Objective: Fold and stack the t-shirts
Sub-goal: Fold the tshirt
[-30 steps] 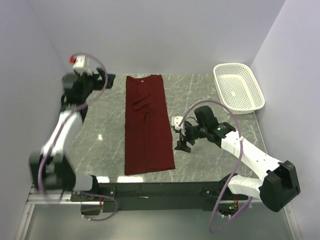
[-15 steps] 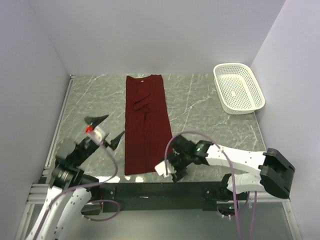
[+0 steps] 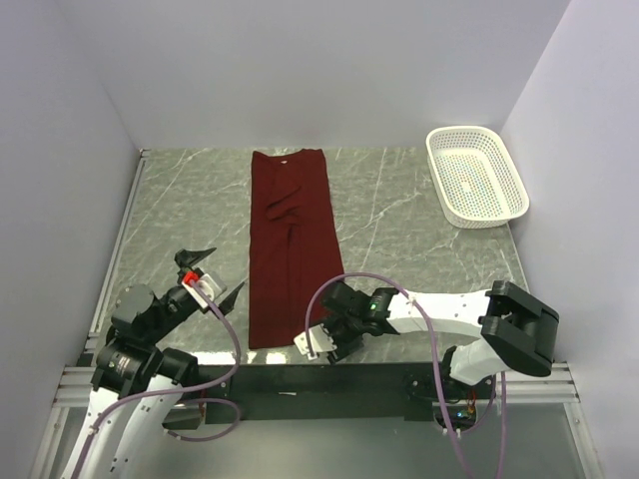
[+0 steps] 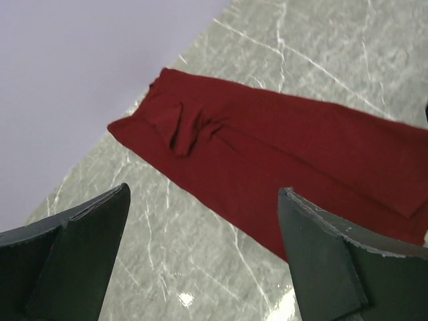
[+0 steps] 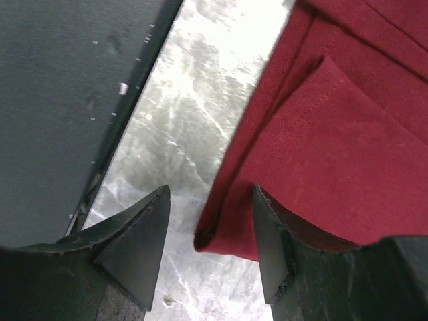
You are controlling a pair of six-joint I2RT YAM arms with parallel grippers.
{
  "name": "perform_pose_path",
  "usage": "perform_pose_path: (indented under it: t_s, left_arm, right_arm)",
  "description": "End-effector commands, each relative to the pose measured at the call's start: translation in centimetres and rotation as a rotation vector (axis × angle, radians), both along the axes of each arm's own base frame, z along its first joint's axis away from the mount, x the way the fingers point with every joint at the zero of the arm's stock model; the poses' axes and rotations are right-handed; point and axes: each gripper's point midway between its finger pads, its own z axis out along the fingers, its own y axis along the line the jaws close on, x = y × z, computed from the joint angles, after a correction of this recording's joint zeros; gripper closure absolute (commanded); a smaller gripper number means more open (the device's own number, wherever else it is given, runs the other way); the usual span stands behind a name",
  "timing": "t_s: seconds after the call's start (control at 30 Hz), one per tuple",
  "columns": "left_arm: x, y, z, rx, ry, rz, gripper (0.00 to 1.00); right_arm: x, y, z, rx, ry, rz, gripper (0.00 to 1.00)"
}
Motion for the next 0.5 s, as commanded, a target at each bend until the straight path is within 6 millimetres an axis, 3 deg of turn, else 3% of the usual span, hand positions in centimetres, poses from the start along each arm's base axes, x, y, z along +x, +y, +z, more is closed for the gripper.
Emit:
perform_pose_path:
  t_s: [0.0,0.1,0.3,0.47]
  left_arm:
    - [-0.7,-0.2,1.3,0.039,-0.039,-0.041,0.03]
    - [-1.2,-0.3,1.2,0.054,-0.041,-0.06,0.02]
    - [-1.6,-0.3,-1.0,0.147,-0.02,-0.099,0.01]
    - [-1.6,0.0,-0.3,0.161,-0.066,-0.086,0.01]
  right_arm:
    - [1.1,0.4,-0.1,-0.003,-0.047,-0.03,0.41]
    - [1.3,0.2,0.2,0.001,-0.063,-0.033,0.42]
    - [1.9,-0.8,-0.9,-0.059,-0.086,-0.05,0.48]
    - [2.6,-1.3,-1.9,-0.099,-0.117,-0.079,0.53]
